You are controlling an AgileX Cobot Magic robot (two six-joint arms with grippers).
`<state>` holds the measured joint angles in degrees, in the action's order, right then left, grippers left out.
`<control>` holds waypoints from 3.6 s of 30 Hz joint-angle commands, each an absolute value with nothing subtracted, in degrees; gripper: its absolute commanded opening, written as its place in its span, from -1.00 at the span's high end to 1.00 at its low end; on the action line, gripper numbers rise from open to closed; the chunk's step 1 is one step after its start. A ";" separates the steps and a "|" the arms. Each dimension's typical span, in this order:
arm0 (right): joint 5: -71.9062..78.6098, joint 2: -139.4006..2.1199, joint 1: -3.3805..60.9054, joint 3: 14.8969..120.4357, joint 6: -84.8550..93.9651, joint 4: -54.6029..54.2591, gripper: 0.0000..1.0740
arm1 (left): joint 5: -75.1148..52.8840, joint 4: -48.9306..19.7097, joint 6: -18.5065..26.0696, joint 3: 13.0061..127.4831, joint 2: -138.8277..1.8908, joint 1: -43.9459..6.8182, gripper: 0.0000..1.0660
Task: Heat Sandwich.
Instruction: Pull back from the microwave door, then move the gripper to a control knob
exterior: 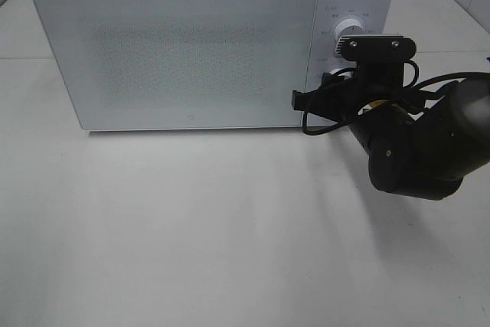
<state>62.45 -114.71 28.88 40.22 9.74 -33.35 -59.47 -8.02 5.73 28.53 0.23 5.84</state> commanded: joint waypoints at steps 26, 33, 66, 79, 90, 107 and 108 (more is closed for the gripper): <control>65.37 -114.53 28.65 40.68 -49.27 -32.31 0.85 | -59.36 -8.08 5.67 28.36 1.83 6.02 -0.94; 68.58 -114.53 28.65 40.68 -62.11 -30.65 0.84 | -59.36 -8.08 5.67 28.36 1.83 6.02 -0.94; 72.59 -114.53 28.65 40.68 -79.93 -30.02 0.74 | -59.36 -8.08 5.67 28.36 1.83 6.02 -0.94; 73.05 -114.53 28.65 40.68 -79.93 -30.48 0.24 | -59.36 -8.08 5.67 28.36 1.83 6.02 -0.94; 73.05 -114.53 28.65 40.68 -79.98 -31.23 -0.47 | -59.36 -8.08 5.67 28.36 1.83 6.02 -0.94; 72.48 -111.44 28.65 34.32 -79.98 -28.25 -0.42 | -59.36 -8.08 5.67 28.36 1.83 6.02 -0.94; 72.48 -111.04 28.65 33.58 -79.98 -28.02 -0.42 | -59.36 -8.08 5.67 28.36 1.83 6.02 -0.94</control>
<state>68.35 -112.76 28.93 35.18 -79.81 -29.74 -59.47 -8.02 5.73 28.53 0.23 5.84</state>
